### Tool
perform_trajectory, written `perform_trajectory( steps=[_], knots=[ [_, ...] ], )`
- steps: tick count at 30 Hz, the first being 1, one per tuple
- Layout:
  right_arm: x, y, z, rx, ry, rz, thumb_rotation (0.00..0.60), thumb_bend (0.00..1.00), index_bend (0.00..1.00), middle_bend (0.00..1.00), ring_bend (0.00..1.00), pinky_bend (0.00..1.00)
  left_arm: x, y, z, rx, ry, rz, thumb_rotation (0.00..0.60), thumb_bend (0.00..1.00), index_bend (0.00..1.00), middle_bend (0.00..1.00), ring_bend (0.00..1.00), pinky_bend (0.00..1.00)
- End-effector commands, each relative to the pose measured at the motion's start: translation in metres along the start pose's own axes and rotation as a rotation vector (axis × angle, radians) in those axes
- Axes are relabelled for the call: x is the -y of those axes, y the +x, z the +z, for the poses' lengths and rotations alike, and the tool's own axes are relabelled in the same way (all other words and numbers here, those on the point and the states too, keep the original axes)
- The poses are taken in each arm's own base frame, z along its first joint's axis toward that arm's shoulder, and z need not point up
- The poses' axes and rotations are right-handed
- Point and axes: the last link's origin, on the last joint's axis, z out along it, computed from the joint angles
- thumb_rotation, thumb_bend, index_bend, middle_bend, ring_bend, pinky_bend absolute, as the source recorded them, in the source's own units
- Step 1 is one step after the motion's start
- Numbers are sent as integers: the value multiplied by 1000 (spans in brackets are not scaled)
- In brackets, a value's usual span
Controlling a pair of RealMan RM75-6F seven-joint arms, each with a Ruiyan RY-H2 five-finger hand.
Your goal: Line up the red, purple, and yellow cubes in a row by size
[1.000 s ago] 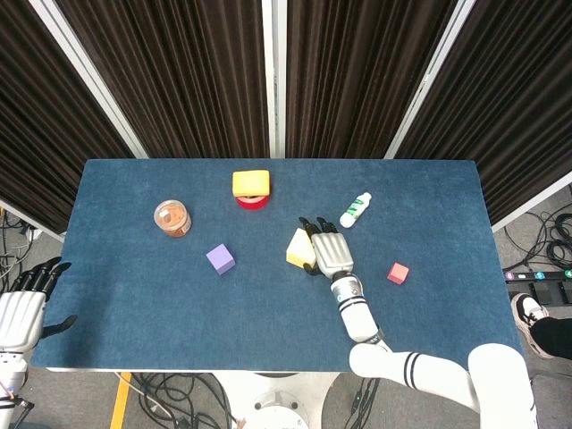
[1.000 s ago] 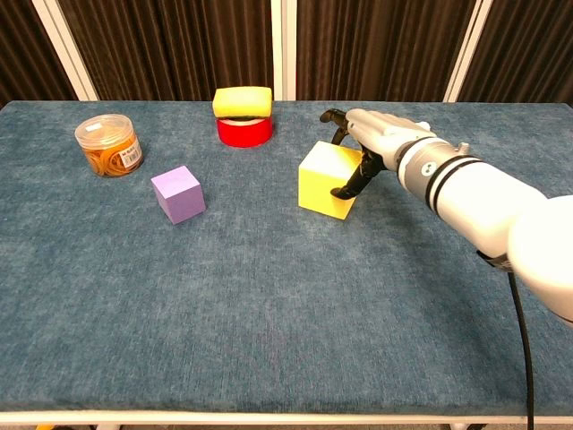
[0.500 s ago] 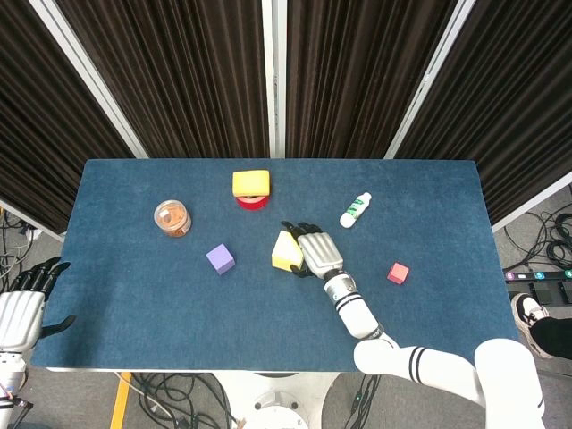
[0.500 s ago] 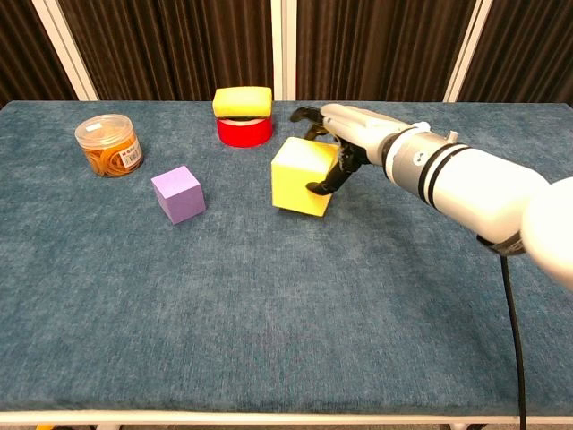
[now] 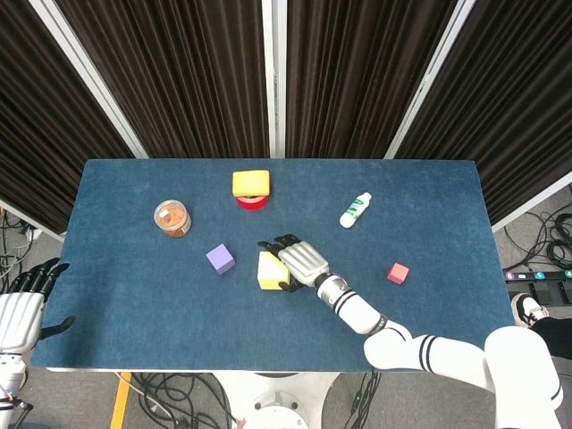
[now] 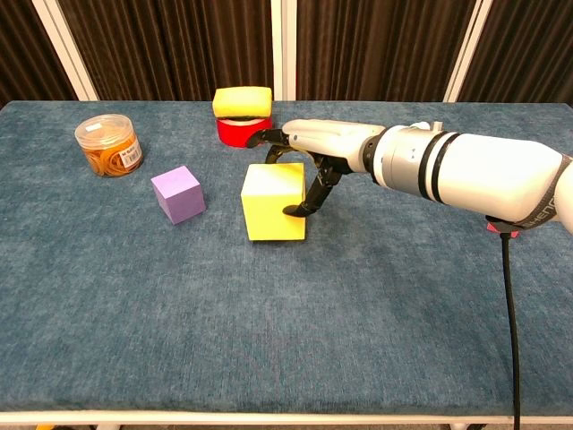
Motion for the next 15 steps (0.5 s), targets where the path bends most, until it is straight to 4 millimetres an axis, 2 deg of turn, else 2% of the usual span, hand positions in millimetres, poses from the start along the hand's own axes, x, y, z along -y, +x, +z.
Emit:
perform_trajectory(
  steps=[1,15],
  knots=[
    [1,0,3,-16,14,-13,600,337,67,262,66,77,0,0,0,-2,1,0,600,39,206,220,169,213],
    [-18,7,17,-52,-32,-63,600,327,62,242,53,66,2,-2,-3,3,11,-4,600,39,206,220,169,214]
  ],
)
